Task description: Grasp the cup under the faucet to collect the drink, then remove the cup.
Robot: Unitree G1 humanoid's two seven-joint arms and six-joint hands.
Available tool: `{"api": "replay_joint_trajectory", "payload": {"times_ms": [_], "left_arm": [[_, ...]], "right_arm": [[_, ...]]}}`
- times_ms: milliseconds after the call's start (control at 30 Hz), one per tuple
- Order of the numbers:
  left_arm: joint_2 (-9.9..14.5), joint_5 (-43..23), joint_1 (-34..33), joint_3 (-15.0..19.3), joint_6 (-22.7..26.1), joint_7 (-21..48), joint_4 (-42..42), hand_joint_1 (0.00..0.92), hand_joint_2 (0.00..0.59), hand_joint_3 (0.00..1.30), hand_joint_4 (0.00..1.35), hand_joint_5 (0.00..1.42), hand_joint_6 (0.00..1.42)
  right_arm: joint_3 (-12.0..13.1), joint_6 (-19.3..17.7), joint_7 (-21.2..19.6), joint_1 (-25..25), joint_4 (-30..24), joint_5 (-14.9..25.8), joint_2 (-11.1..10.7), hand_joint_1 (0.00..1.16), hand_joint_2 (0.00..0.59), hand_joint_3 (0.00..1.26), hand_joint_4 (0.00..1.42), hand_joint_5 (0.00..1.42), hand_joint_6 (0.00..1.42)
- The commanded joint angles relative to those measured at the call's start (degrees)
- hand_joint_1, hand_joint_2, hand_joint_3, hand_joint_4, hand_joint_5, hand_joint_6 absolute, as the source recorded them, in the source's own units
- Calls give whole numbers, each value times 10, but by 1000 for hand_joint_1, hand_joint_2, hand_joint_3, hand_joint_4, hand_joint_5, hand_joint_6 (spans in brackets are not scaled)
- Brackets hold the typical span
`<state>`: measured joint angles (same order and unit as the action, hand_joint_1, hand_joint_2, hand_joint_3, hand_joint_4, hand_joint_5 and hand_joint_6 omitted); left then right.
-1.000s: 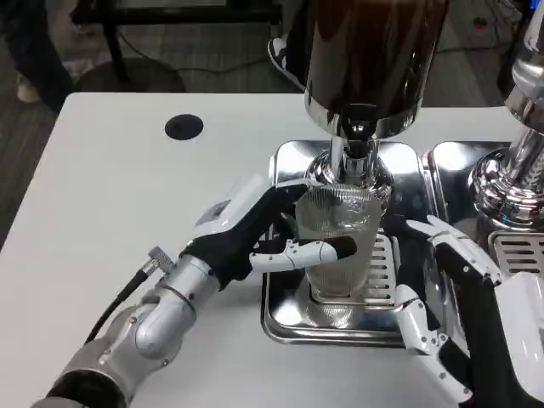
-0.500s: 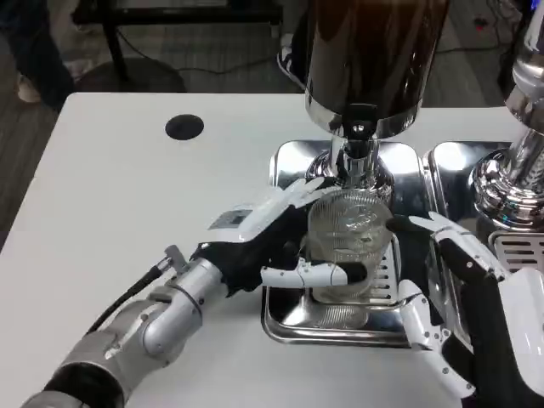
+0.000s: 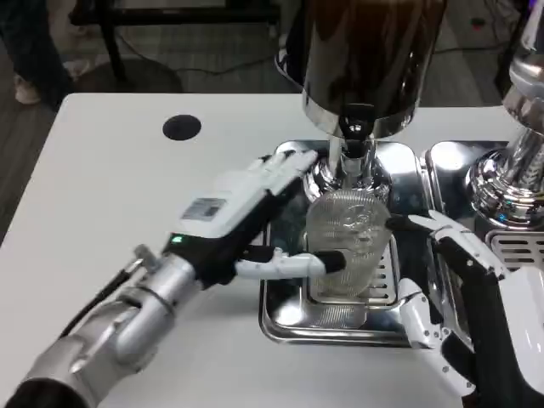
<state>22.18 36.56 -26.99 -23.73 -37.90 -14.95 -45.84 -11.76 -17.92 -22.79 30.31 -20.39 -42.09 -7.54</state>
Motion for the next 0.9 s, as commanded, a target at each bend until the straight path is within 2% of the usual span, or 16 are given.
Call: {"api": "replay_joint_trajectory", "payload": {"times_ms": [33, 133, 233, 333, 467, 567, 633, 800, 900], "left_arm": [[35, -48, 31, 38, -22, 26, 39, 57, 51, 42, 0, 2, 60], [51, -104, 46, 69, -52, 58, 59, 62, 65, 80, 0, 55, 148], [58, -192, 44, 100, -88, 128, 67, 82, 92, 118, 64, 135, 261], [58, -299, 24, 127, -86, 233, 86, 44, 92, 166, 134, 210, 372], [56, -376, 4, 151, -67, 330, 118, 29, 79, 196, 162, 229, 396], [54, -417, -18, 164, -38, 397, 140, 9, 72, 210, 180, 239, 420], [52, -431, -36, 168, -20, 436, 139, 6, 71, 218, 196, 247, 431], [46, -457, -60, 175, 12, 511, 132, 0, 68, 219, 203, 255, 435], [46, -469, -71, 179, 33, 558, 138, 0, 64, 219, 215, 263, 439]], "right_arm": [[6, -5, 2, -7, 7, 11, -4, 248, 517, 397, 257, 288, 344], [6, -5, 3, -11, 11, 14, -5, 249, 517, 397, 257, 288, 344], [7, -3, 6, -18, 18, 16, -8, 250, 517, 397, 257, 288, 344], [8, 3, 12, -25, 25, 15, -11, 251, 517, 394, 250, 281, 340], [14, 25, 22, -27, 24, -4, -19, 255, 514, 354, 215, 220, 264], [23, 45, 33, -25, 21, -13, -28, 256, 512, 326, 194, 201, 247], [31, 71, 48, -22, 17, -29, -36, 249, 529, 270, 120, 143, 223], [34, 112, 65, -16, 7, -72, -52, 204, 567, 196, 71, 81, 153], [36, 126, 73, -12, 2, -86, -60, 189, 571, 188, 64, 62, 145]]}}
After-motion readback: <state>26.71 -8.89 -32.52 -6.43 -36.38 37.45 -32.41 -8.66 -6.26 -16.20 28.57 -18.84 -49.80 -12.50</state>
